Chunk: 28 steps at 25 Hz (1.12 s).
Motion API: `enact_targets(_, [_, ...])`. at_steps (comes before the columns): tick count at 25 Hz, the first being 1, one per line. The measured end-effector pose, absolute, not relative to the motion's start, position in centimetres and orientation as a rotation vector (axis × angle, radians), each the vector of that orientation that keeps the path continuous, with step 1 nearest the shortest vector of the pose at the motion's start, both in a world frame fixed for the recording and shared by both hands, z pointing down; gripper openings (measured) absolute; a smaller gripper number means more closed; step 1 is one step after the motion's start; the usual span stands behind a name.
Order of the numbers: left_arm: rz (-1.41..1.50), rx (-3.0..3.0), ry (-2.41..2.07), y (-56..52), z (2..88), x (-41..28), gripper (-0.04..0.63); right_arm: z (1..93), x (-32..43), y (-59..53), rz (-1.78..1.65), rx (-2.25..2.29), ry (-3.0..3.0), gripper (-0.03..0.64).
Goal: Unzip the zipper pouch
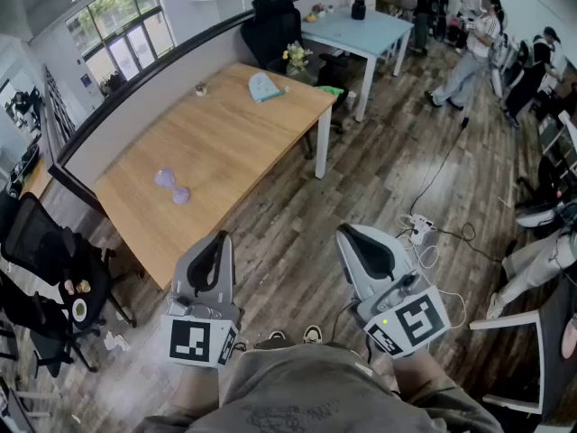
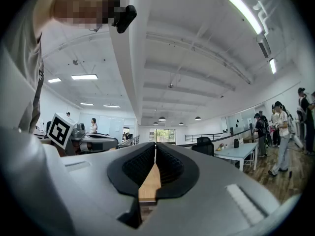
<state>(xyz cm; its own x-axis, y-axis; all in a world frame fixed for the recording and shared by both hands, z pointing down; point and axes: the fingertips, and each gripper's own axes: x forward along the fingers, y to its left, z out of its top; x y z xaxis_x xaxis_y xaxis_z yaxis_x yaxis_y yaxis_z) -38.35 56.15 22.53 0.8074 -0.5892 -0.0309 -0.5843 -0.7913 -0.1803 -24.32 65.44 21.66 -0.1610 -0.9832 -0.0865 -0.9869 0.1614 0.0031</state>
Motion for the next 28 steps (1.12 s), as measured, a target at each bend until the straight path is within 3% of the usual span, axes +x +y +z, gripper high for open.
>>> enact_targets(20, [-0.025,-2.794,0.962,52.6,23.3,-35.0,0.000,23.6,-19.2,62.4,0.070,-2.064,2.258,0.039])
enact_targets(22, [-0.005,-2.780,1.002,51.3,23.2,-34.9,0.102,23.7,-18.2,61.5,0.072,-2.083,2.225,0.148])
enact_targets(23, [0.000,-2.774,1.017,50.6,23.2,-34.7,0.141,23.7,-17.7,61.0,0.069,-2.094,2.212,0.171])
enact_targets(26, [-0.005,-2.766,1.029,48.4,23.6,-33.9,0.193,24.1,-16.3,59.1,0.065,-2.119,2.188,0.183])
enact_targets(28, [-0.014,-2.768,1.027,46.7,24.0,-33.2,0.193,24.4,-15.6,57.6,0.058,-2.120,2.194,0.183])
